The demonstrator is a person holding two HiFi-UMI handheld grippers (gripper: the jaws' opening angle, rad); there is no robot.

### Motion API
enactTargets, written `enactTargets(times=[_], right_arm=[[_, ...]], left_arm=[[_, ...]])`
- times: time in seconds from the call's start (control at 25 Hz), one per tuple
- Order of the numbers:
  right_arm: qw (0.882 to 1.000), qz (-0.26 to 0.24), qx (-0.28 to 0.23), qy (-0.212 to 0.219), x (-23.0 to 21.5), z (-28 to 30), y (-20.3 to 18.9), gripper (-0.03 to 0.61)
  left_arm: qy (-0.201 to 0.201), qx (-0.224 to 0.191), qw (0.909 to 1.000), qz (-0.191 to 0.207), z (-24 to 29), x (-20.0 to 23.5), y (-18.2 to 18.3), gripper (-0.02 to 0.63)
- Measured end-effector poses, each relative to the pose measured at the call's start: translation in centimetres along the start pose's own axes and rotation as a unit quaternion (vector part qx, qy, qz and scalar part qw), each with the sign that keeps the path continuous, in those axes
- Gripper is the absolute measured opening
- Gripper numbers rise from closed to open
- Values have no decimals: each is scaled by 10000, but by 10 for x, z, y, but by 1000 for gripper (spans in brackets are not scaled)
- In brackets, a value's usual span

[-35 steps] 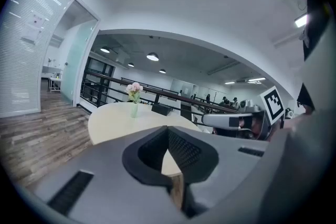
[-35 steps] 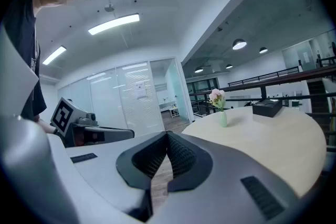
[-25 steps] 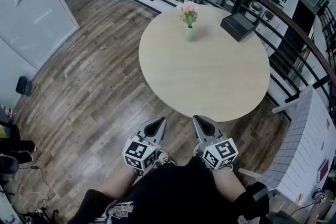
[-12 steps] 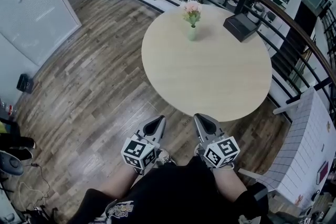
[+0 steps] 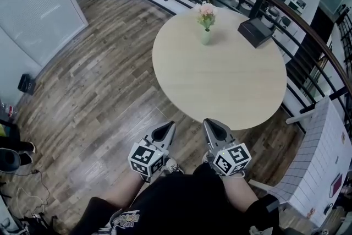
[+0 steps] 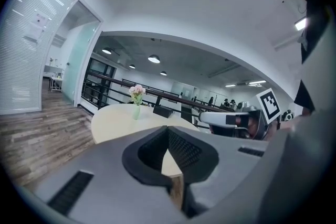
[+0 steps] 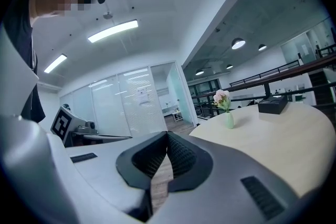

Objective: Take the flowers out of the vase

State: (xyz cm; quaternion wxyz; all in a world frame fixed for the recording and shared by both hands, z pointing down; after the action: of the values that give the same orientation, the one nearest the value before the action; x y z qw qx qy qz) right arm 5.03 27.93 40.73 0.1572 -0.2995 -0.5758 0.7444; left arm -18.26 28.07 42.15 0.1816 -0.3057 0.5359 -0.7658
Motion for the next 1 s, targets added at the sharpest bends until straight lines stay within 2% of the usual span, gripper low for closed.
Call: enactTargets(times=[0.4, 1.0], right_arm=[[9999, 13, -55, -97, -22, 9, 11, 21], [9999, -71, -69, -92, -94, 57, 41, 21]], left_arm=[[15, 41, 9999, -137, 21, 7, 3, 6], [160, 34, 9998, -99, 91, 37, 31, 6]])
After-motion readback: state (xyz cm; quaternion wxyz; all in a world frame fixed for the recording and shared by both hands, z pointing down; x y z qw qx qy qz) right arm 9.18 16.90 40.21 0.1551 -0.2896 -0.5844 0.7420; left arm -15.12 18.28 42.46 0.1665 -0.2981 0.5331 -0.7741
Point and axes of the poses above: the fingertips, and each gripper's own axes: z forward along the fingers, x to its left, y out of its top, the point moved 10 cm from there along -z, backward along the fingers, and after that the axes turned 1 degree about x, right-handed, at the moved point
